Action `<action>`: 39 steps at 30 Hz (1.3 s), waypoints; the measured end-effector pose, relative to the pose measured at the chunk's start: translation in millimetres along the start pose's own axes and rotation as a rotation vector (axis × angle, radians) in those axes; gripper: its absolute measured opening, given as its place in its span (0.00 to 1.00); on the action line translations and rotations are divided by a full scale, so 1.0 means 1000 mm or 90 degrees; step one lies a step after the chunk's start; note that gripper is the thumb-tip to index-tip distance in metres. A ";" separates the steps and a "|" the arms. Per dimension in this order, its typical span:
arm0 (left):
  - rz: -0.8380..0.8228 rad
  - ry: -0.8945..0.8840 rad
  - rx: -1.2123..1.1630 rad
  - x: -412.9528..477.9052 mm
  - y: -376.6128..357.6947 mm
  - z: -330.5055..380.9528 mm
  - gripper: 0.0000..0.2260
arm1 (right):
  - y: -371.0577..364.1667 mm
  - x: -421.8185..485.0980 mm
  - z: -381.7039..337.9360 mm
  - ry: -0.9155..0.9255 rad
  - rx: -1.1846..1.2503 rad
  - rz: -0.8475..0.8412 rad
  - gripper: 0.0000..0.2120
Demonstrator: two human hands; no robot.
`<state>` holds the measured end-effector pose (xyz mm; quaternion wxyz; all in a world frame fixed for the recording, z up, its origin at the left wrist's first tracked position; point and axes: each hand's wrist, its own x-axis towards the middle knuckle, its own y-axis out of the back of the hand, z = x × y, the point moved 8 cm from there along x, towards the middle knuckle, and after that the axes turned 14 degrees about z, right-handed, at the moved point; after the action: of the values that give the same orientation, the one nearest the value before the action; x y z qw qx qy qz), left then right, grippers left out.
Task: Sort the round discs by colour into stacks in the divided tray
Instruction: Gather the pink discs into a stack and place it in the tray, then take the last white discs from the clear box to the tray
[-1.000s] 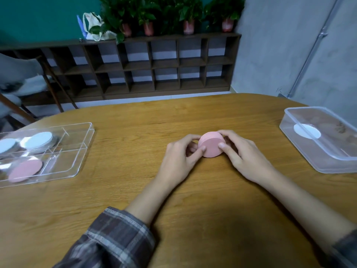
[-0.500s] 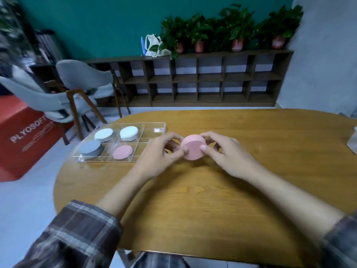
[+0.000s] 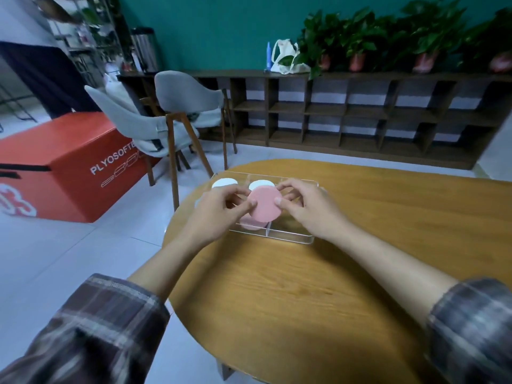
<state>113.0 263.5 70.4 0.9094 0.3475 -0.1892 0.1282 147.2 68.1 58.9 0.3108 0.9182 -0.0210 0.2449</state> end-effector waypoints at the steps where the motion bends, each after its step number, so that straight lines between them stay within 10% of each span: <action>1: 0.002 0.016 0.003 0.004 0.001 -0.009 0.08 | -0.009 0.006 0.002 -0.007 -0.002 -0.006 0.09; 24: -0.035 0.100 0.232 0.038 -0.020 -0.067 0.10 | -0.082 0.038 0.032 -0.047 -0.141 -0.146 0.06; 39: -0.136 -0.223 0.158 0.004 -0.065 0.071 0.27 | 0.073 -0.022 0.044 0.028 -0.137 0.021 0.19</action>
<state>122.0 168.1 83.3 0.8215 0.4913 -0.2893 -0.0085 133.2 -18.5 59.6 0.4041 0.8732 -0.0557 0.2665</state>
